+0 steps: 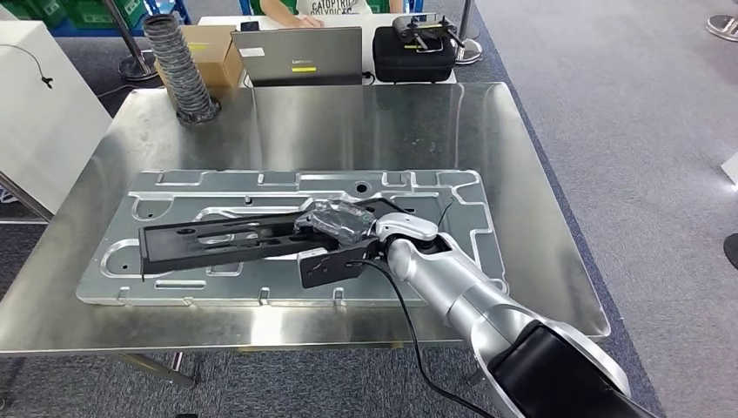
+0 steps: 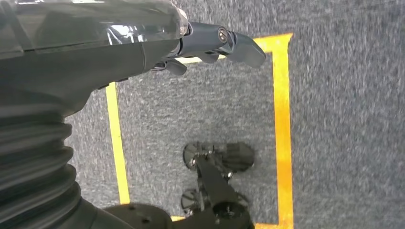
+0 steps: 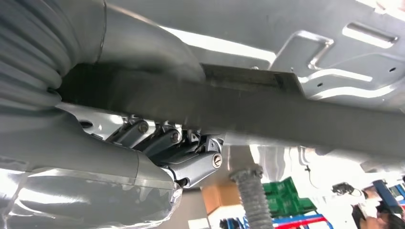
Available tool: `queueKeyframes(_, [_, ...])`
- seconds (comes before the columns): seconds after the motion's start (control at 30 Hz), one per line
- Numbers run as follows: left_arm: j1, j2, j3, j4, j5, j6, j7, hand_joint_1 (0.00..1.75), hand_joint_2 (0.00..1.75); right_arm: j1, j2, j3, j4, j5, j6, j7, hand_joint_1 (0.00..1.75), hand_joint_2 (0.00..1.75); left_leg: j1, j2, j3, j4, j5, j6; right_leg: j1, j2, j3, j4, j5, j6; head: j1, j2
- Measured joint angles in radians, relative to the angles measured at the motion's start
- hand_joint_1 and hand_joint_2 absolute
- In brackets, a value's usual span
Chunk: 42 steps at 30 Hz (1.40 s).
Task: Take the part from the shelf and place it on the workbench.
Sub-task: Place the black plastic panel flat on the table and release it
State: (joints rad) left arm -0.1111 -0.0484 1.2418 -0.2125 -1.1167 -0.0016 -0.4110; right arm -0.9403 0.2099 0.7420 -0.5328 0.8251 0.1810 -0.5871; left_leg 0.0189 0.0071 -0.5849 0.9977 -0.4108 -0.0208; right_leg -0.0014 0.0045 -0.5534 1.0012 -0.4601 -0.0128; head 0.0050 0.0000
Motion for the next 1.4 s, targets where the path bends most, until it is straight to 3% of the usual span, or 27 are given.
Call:
queueKeyframes(0.07, [0.000,-0.002,-0.001,0.000,0.003,-0.001,0.000,0.00,1.75,0.004,0.004,0.022,-0.001,-0.031,0.001,0.010,0.00,0.00,0.002,-0.001,-0.015,0.032,-0.025,-0.010,-0.004,-0.002,0.000,-0.009,0.010,-0.012,-0.003,0.000])
queueKeyframes(0.17, [0.001,-0.003,-0.001,0.000,0.004,-0.004,0.000,0.00,1.75,0.019,0.008,0.054,0.000,-0.076,-0.002,0.023,0.00,0.00,0.004,-0.001,-0.097,0.215,-0.125,-0.021,-0.005,-0.004,-0.007,-0.012,0.016,-0.019,-0.008,0.000])
queueKeyframes(0.2, [0.002,-0.003,-0.001,0.000,0.004,-0.008,-0.001,0.00,1.75,0.026,0.007,0.065,0.000,-0.085,-0.003,0.028,0.00,0.00,0.004,-0.001,-0.121,0.267,-0.142,-0.023,-0.004,-0.004,-0.009,-0.011,0.016,-0.019,-0.008,0.000])
queueKeyframes(0.23, [0.003,-0.003,-0.001,0.000,0.004,-0.011,-0.004,0.00,1.75,0.032,0.007,0.076,0.001,-0.091,-0.005,0.034,0.00,0.00,0.004,-0.001,-0.127,0.282,-0.137,-0.023,-0.004,-0.004,-0.010,-0.010,0.015,-0.018,-0.008,0.000])
queueKeyframes(0.27, [0.004,-0.003,-0.002,0.000,0.004,-0.014,-0.007,0.00,1.75,0.035,0.006,0.086,0.001,-0.096,-0.006,0.039,0.00,0.00,0.005,-0.001,-0.115,0.258,-0.114,-0.023,-0.004,-0.004,-0.009,-0.008,0.014,-0.017,-0.008,0.000])
queueKeyframes(0.33, [0.004,-0.003,-0.003,0.000,0.004,-0.017,-0.012,0.00,0.87,0.035,0.005,0.100,0.001,-0.106,-0.006,0.044,0.00,0.00,0.004,0.000,-0.047,0.122,-0.046,-0.018,-0.004,-0.003,-0.006,-0.005,0.009,-0.012,-0.008,0.000])
queueKeyframes(0.4, [0.002,-0.002,-0.003,0.000,0.005,-0.019,-0.013,0.00,0.00,0.035,0.005,0.107,0.001,-0.114,-0.006,0.045,0.00,0.00,0.000,-0.002,0.001,0.020,-0.016,-0.008,-0.001,-0.002,-0.008,-0.002,0.006,-0.004,-0.007,0.000])
queueKeyframes(0.5, [0.001,-0.002,-0.004,0.000,0.009,-0.021,-0.016,0.00,0.00,0.036,0.004,0.119,0.001,-0.119,-0.007,0.050,0.00,0.00,-0.004,-0.004,0.002,0.003,-0.016,0.009,0.000,-0.002,-0.015,0.000,0.005,0.012,-0.007,0.000])
queueKeyframes(0.57, [0.001,-0.003,-0.004,0.000,0.015,-0.022,-0.022,0.00,0.00,0.032,0.003,0.128,0.001,-0.121,-0.012,0.056,0.00,0.00,-0.002,-0.004,0.002,-0.001,-0.013,0.022,-0.002,-0.002,-0.028,0.028,-0.018,0.021,-0.006,0.000])
queueKeyframes(0.6, [0.000,-0.003,-0.004,0.000,0.018,-0.022,-0.026,0.00,0.00,0.029,0.002,0.134,0.002,-0.124,-0.017,0.061,0.00,0.00,0.000,-0.004,0.002,-0.003,-0.011,0.028,-0.002,-0.002,-0.049,0.073,-0.044,0.025,-0.006,0.000])
queueKeyframes(0.67, [-0.001,-0.003,-0.004,0.000,0.021,-0.023,-0.034,0.00,0.00,0.025,-0.001,0.151,0.005,-0.128,-0.031,0.076,0.00,0.00,-0.002,-0.004,0.000,-0.003,-0.011,0.034,-0.003,-0.002,-0.117,0.214,-0.107,0.027,-0.006,0.000])
queueKeyframes(0.7, [0.000,-0.003,-0.004,0.000,0.022,-0.023,-0.037,0.00,0.00,0.024,-0.003,0.159,0.008,-0.130,-0.040,0.083,0.00,0.00,-0.003,-0.004,0.000,-0.002,-0.012,0.035,-0.004,-0.003,-0.149,0.275,-0.125,0.028,-0.006,0.000])
queueKeyframes(0.73, [0.000,-0.003,-0.004,0.000,0.023,-0.024,-0.038,0.00,0.00,0.024,-0.006,0.166,0.011,-0.131,-0.050,0.091,0.00,0.00,-0.004,-0.004,0.000,-0.001,-0.012,0.036,-0.004,-0.003,-0.166,0.305,-0.124,0.027,-0.006,0.000])
queueKeyframes(0.77, [0.000,-0.003,-0.004,0.000,0.024,-0.024,-0.039,0.00,0.00,0.022,-0.009,0.170,0.013,-0.133,-0.062,0.097,0.00,0.00,-0.006,-0.006,0.000,0.000,-0.012,0.036,-0.003,-0.003,-0.164,0.291,-0.103,0.024,-0.006,0.000])
queueKeyframes(0.83, [0.000,-0.004,-0.004,0.000,0.025,-0.026,-0.040,0.00,0.00,0.014,-0.013,0.173,0.015,-0.143,-0.089,0.104,0.00,0.00,-0.008,-0.008,0.002,0.001,-0.014,0.035,-0.001,-0.003,-0.109,0.162,-0.028,0.012,-0.006,0.000])
queueKeyframes(0.9, [-0.001,-0.006,-0.004,0.000,0.027,-0.027,-0.040,0.00,0.00,0.001,-0.017,0.173,0.015,-0.164,-0.127,0.103,0.00,0.00,-0.014,-0.009,0.000,0.004,-0.016,0.030,0.004,-0.004,-0.056,0.040,0.019,0.002,-0.006,0.000])
queueKeyframes(1.0, [0.001,-0.006,-0.003,0.000,0.034,-0.027,-0.040,0.00,0.00,-0.005,-0.031,0.157,0.005,-0.214,-0.245,0.102,0.00,0.00,-0.016,-0.009,-0.002,0.004,-0.016,0.016,0.007,-0.004,-0.047,0.008,0.025,-0.003,-0.007,0.000])
queueKeyframes(1.07, [0.004,-0.004,-0.003,0.000,0.042,-0.027,-0.043,0.00,0.00,-0.001,-0.047,0.121,-0.022,-0.255,-0.368,0.106,0.00,0.00,-0.015,-0.009,-0.010,0.023,-0.032,0.006,0.002,-0.005,-0.043,-0.001,0.030,-0.011,-0.008,0.000])
queueKeyframes(1.1, [0.005,-0.004,-0.002,0.000,0.046,-0.027,-0.047,0.00,0.00,0.003,-0.056,0.094,-0.043,-0.275,-0.429,0.107,0.00,0.00,-0.014,-0.009,-0.025,0.059,-0.056,0.001,-0.002,-0.006,-0.041,-0.006,0.032,-0.015,-0.010,0.000])
queueKeyframes(1.2, [0.012,-0.004,0.002,0.000,0.059,-0.033,-0.060,0.00,0.00,0.056,-0.097,0.000,-0.138,-0.323,-0.585,0.091,0.00,0.00,-0.007,-0.008,-0.111,0.251,-0.147,-0.012,-0.004,-0.008,-0.039,-0.007,0.033,-0.018,-0.014,0.000])
queueKeyframes(1.23, [0.015,-0.004,0.005,0.000,0.064,-0.036,-0.065,0.00,0.00,0.089,-0.116,-0.038,-0.183,-0.338,-0.632,0.078,0.00,0.00,-0.005,-0.008,-0.129,0.289,-0.154,-0.015,-0.004,-0.010,-0.038,-0.007,0.032,-0.018,-0.014,0.000])
queueKeyframes(1.27, [0.018,-0.004,0.006,0.000,0.067,-0.040,-0.070,0.00,0.00,0.125,-0.135,-0.079,-0.233,-0.352,-0.670,0.066,0.00,0.00,-0.003,-0.008,-0.129,0.287,-0.141,-0.017,-0.004,-0.011,-0.038,-0.006,0.031,-0.016,-0.014,0.000])
queueKeyframes(1.3, [0.020,-0.004,0.008,0.000,0.070,-0.042,-0.074,0.00,0.00,0.157,-0.151,-0.118,-0.280,-0.361,-0.691,0.057,0.00,0.00,-0.001,-0.008,-0.108,0.245,-0.111,-0.017,-0.005,-0.010,-0.036,-0.005,0.030,-0.014,-0.014,0.000])
queueKeyframes(1.33, [0.022,-0.004,0.008,0.000,0.072,-0.044,-0.077,0.00,0.00,0.186,-0.167,-0.155,-0.328,-0.364,-0.708,0.051,0.00,0.00,0.001,-0.008,-0.074,0.175,-0.073,-0.017,-0.006,-0.010,-0.035,-0.003,0.027,-0.011,-0.014,0.000])
queueKeyframes(1.4, [0.022,-0.004,0.010,0.000,0.075,-0.047,-0.081,0.00,0.00,0.238,-0.190,-0.220,-0.419,-0.361,-0.741,0.041,0.00,0.00,0.000,-0.009,-0.012,0.050,-0.030,-0.010,-0.004,-0.007,-0.035,0.002,0.023,-0.001,-0.014,0.000])
